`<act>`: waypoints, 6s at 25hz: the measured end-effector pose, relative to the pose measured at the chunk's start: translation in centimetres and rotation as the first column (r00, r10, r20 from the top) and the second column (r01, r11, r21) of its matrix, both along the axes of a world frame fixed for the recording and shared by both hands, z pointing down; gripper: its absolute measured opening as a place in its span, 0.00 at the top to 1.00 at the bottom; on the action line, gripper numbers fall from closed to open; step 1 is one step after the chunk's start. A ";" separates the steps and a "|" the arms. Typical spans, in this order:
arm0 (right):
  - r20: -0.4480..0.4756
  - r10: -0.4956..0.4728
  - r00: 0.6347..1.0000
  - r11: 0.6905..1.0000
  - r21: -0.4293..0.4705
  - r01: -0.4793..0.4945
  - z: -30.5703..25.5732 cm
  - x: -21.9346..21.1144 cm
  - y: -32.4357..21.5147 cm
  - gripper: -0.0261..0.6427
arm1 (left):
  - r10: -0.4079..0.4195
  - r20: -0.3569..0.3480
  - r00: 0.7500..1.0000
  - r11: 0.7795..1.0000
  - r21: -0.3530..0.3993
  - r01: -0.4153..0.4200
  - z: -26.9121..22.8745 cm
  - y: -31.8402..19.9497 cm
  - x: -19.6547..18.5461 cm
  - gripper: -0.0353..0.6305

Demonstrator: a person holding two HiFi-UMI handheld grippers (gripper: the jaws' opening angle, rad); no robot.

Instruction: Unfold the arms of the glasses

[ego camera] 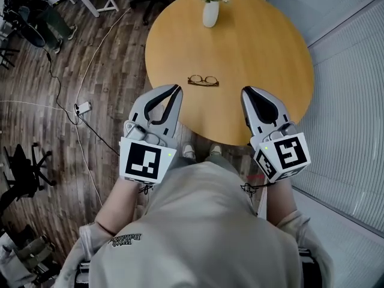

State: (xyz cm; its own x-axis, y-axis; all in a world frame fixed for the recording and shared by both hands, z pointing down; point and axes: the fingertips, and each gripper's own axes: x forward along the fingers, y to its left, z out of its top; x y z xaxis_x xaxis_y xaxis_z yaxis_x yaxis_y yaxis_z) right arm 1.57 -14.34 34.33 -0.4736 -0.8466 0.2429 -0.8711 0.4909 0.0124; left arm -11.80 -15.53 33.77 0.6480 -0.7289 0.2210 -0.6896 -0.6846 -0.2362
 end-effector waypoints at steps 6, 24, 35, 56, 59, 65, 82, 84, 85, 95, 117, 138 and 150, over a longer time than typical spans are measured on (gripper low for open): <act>0.018 -0.017 1.000 0.998 -0.058 0.018 1.5 1.1 -1.5 0.91 | -0.010 0.007 1.000 1.000 -0.003 0.010 0.3 -1.1 0.8 0.91; 0.004 -0.109 0.994 0.986 -0.123 0.108 5.1 2.4 -3.5 0.91 | 0.016 0.239 0.971 0.994 -0.109 0.011 7.0 -5.9 3.0 0.85; -0.053 -0.078 0.996 0.978 -0.197 0.066 9.7 3.4 -5.9 0.91 | 0.095 0.376 0.922 0.985 -0.167 -0.033 12.5 -9.8 4.0 0.77; -0.009 -0.056 0.998 0.952 -0.303 0.051 17.6 3.8 -9.1 0.91 | 0.242 0.502 0.830 0.939 -0.335 -0.072 27.8 -11.3 6.8 0.77; -0.003 -0.053 0.999 0.946 -0.321 0.050 19.3 3.8 -9.3 0.91 | 0.263 0.534 0.804 0.939 -0.334 -0.085 29.9 -11.6 7.1 0.77; 0.020 -0.034 0.999 0.920 -0.389 0.039 23.2 4.2 -9.0 0.91 | 0.310 0.592 0.744 0.928 -0.359 -0.102 34.2 -11.7 8.2 0.77; 0.049 -0.017 0.999 0.888 -0.459 0.038 27.8 3.6 -8.4 0.91 | 0.356 0.700 0.619 0.926 -0.351 -0.135 40.5 -12.6 9.2 0.77; 0.049 -0.010 0.999 0.886 -0.463 0.032 27.9 3.8 -8.4 0.91 | 0.357 0.715 0.601 0.929 -0.337 -0.150 40.9 -12.7 9.6 0.77; 0.048 -0.008 0.999 0.885 -0.465 0.030 28.0 3.9 -8.3 0.91 | 0.358 0.719 0.596 0.930 -0.333 -0.157 41.1 -12.7 9.8 0.77; 0.080 0.009 0.997 0.873 -0.487 0.031 28.0 4.1 -7.1 0.91 | 0.309 0.710 0.633 0.950 -0.265 -0.166 39.5 -13.1 10.7 0.88; 0.136 0.041 0.990 0.977 -0.211 -0.012 11.5 6.2 -8.8 0.91 | 0.028 0.404 0.914 0.999 -0.030 -0.017 15.8 -13.9 8.1 0.89; 0.012 -0.123 0.992 0.942 0.316 0.113 -13.0 2.8 -1.9 0.91 | -0.088 -0.142 0.986 0.982 0.154 0.110 -8.1 -7.2 2.9 0.89; -0.012 -0.152 0.988 0.934 0.326 0.148 -13.4 1.7 -0.4 0.91 | -0.132 -0.324 0.937 0.972 0.141 0.186 -11.3 -3.3 0.0 0.89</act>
State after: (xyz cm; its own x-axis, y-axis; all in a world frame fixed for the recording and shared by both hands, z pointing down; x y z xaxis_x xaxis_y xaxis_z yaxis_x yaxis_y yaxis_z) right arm 3.32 -14.79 20.98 -0.6022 -0.7973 -0.0401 -0.7890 0.5867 0.1823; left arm -11.80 -18.80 22.47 0.5369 -0.8369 -0.1063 -0.8434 -0.5290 -0.0943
